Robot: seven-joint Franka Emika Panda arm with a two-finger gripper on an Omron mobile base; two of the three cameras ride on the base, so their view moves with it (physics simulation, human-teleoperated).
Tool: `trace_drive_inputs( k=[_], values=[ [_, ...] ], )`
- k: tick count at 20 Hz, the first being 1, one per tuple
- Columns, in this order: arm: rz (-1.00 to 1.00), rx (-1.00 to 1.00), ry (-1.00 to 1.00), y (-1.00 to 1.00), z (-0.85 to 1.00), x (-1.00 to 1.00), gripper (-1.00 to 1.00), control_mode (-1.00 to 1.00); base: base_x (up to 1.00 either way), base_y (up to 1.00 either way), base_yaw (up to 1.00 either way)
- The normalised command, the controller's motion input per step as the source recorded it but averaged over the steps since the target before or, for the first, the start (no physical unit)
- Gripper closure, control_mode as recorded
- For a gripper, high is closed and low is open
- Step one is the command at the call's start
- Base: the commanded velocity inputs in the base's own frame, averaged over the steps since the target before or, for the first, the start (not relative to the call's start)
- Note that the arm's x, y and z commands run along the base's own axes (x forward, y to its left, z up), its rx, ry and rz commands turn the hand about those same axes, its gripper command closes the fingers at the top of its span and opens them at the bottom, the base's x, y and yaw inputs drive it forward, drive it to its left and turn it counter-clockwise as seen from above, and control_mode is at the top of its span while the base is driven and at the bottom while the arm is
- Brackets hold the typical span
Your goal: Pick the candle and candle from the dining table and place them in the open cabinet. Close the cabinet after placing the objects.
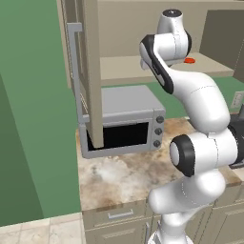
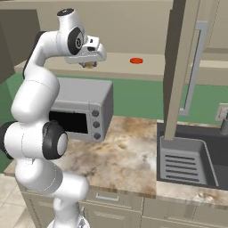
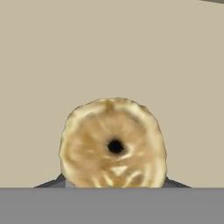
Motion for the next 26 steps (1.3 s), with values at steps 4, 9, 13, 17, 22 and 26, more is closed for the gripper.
trace_drive_inputs(
  k=[4, 9, 13, 17, 22, 26],
  values=[
    [0.0, 0.0, 0.0, 0.0, 0.0, 0.0, 1.0, -1.0, 0.0, 0.0, 0.0],
    [0.0, 0.0, 0.0, 0.0, 0.0, 0.0, -1.0, -1.0, 0.0, 0.0, 0.0],
    [0.0, 0.0, -0.02, 0.0, 0.0, 0.0, -1.0, -1.0, 0.0, 0.0, 0.0],
    [0.0, 0.0, -0.04, 0.0, 0.0, -0.01, -1.0, -1.0, 0.0, 0.0, 0.0],
    [0.0, 0.0, -0.03, 0.0, 0.11, -0.24, -1.0, -1.0, 0.0, 0.0, 0.0],
    [0.0, 0.0, -0.04, 0.0, 0.08, -0.52, -1.0, -1.0, 0.0, 0.0, 0.0]
  ],
)
